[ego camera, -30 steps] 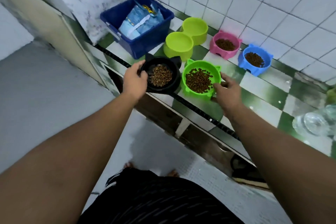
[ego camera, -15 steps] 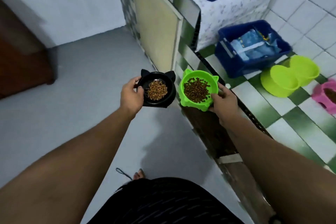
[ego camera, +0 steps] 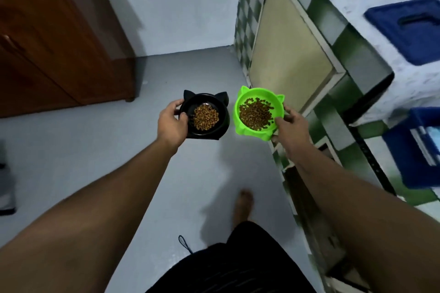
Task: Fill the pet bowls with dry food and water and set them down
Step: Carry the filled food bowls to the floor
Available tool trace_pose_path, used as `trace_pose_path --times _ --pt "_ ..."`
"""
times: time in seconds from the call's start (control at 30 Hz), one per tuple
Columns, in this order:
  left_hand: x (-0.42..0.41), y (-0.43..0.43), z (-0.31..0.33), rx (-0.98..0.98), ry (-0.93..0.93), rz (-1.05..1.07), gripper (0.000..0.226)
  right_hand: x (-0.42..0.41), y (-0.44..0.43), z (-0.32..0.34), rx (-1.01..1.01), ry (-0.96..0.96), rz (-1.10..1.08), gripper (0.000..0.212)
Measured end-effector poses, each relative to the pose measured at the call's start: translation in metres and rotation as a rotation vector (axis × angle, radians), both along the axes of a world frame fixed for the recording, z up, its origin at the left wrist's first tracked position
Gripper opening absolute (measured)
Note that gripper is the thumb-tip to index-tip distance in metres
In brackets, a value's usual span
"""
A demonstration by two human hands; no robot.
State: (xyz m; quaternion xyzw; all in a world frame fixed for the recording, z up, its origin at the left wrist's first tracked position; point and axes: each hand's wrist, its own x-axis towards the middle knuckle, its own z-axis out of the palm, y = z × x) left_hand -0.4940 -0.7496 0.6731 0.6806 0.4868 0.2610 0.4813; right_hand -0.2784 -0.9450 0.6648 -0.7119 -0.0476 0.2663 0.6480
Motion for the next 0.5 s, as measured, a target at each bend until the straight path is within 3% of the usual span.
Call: trace_pose_path --times 0.5 --pt "0.182 0.194 -0.005 -0.022 0.008 0.273 0.038 0.219 0.239 -0.008 -0.083 0.011 0.174 0.050"
